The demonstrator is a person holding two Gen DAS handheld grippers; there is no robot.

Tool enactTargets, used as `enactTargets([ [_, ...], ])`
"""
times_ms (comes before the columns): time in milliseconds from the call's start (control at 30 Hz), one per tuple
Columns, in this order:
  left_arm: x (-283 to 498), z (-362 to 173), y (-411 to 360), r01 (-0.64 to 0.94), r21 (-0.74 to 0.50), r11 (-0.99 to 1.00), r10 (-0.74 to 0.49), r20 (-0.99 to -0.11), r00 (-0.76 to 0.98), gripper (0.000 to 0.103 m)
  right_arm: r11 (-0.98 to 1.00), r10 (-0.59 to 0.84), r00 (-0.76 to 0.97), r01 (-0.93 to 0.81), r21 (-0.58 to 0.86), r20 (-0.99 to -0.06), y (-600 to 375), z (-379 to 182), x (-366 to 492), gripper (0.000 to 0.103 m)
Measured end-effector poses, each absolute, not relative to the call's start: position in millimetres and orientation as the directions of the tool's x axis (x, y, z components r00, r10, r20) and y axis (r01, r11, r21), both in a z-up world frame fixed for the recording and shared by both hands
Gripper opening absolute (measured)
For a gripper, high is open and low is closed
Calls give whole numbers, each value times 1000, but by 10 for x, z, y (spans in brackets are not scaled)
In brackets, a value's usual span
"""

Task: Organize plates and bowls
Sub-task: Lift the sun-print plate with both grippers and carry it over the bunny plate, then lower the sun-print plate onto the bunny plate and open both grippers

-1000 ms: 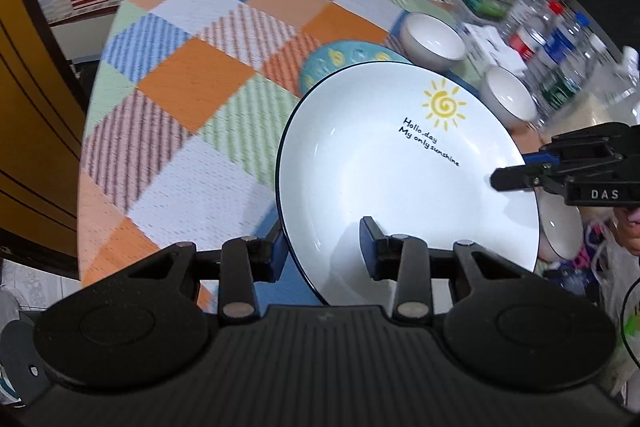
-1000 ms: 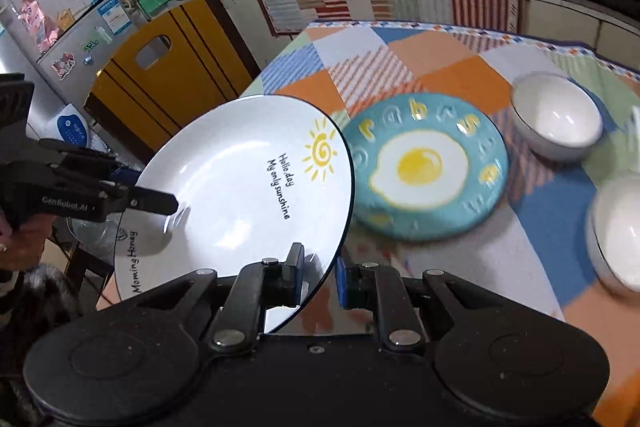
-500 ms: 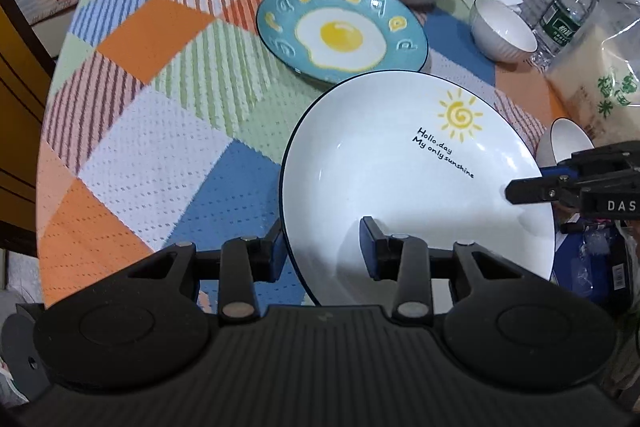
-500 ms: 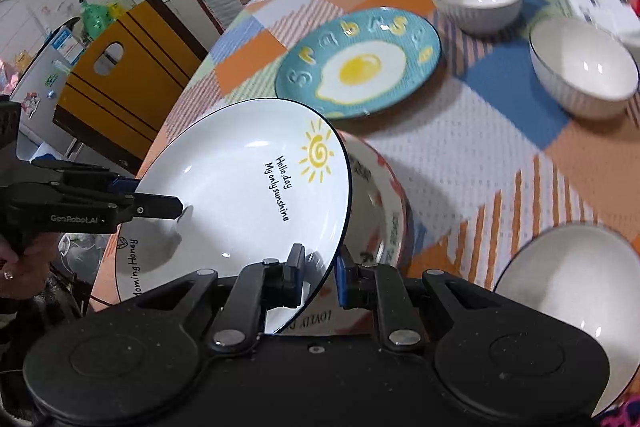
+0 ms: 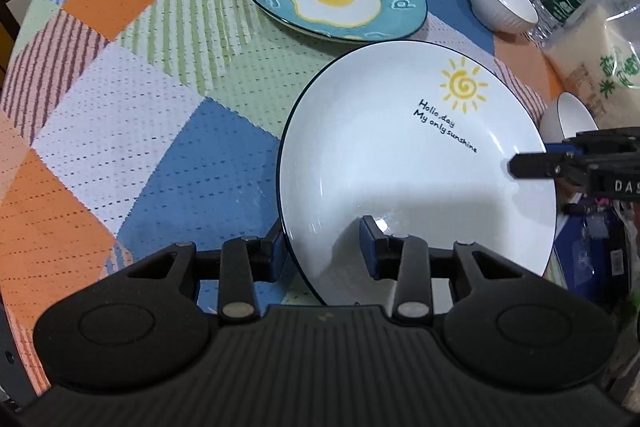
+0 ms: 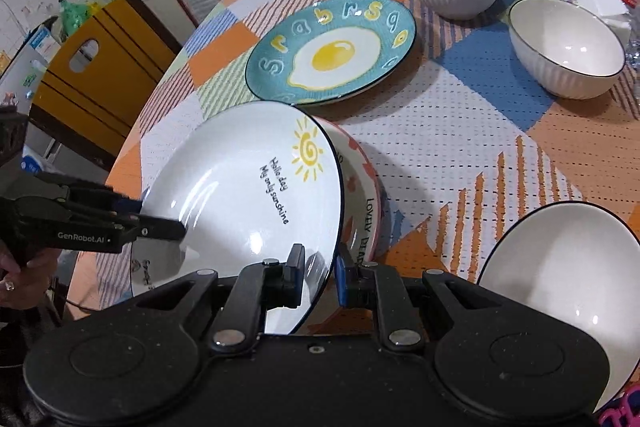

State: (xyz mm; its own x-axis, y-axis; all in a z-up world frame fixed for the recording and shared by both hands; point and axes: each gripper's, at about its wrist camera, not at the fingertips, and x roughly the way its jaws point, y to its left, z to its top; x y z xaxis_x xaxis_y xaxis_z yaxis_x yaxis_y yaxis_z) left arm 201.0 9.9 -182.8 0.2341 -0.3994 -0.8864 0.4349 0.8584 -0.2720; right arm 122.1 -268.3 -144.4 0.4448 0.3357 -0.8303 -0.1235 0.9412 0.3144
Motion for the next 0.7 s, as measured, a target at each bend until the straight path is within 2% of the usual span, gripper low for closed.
enactTargets([
  [67, 2006, -1839, 94, 437, -267, 859, -399, -884, 244, 35, 939, 334, 454, -89, 331, -826, -2702, -1479, 1213, 20],
  [200, 2003, -1838, 62, 455, -242, 857, -388, -884, 260, 35, 965, 262, 444, -113, 237, -857, -2564, -1514, 1207, 21],
  [333, 2018, -1856, 77, 460, -255, 851, -402, -879, 257, 35, 968, 248, 443, -85, 235, -862, -2571, -1499, 1218, 21],
  [567, 2057, -1887, 76, 457, -281, 844, -417, -879, 230, 35, 994, 107, 424, -79, 81, -899, -2350, -1444, 1257, 25],
  [633, 2078, -1892, 82, 438, -282, 853, -411, -881, 235, 31, 994, 51, 417, -109, 6, -908, -2247, -1469, 1228, 28],
  [700, 2089, -1901, 60, 453, -271, 849, -408, -881, 237, 31, 989, 4, 389, -139, -54, -921, -2172, -1515, 1223, 29],
])
